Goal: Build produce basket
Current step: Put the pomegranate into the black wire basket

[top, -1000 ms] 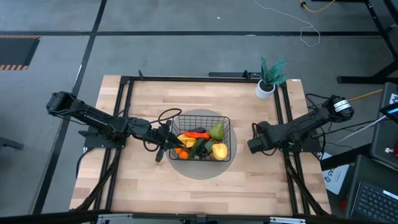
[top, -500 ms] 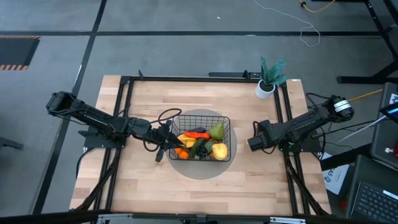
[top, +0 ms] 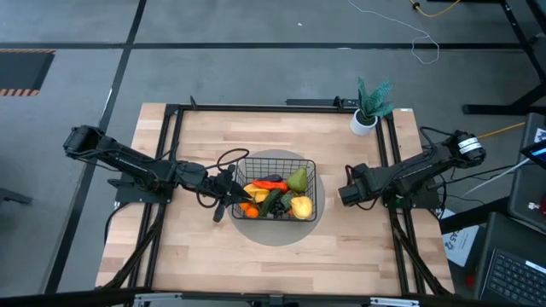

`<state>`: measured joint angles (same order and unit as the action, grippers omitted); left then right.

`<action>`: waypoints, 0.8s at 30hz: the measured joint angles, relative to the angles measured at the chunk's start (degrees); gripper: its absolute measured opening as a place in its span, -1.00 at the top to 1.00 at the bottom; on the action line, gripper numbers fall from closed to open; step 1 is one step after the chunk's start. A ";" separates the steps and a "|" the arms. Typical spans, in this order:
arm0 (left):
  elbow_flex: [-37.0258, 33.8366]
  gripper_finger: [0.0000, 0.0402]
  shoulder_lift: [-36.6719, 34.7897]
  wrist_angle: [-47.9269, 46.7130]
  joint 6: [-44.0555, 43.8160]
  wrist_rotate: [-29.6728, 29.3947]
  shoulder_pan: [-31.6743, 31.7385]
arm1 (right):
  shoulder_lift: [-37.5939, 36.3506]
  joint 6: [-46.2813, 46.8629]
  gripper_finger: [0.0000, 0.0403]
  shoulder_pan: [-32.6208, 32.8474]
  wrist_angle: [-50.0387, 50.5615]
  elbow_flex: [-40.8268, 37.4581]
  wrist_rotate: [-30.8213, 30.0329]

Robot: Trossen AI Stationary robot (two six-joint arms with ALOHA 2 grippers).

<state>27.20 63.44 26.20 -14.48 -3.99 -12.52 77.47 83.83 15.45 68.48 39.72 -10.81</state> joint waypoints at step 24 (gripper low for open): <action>0.00 0.77 -0.01 0.00 0.00 0.00 -0.02 | 0.00 -0.41 0.31 -1.48 0.16 -0.02 -0.22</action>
<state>27.20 63.43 26.20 -14.48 -3.99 -12.53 77.47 83.41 13.98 68.64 39.70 -11.03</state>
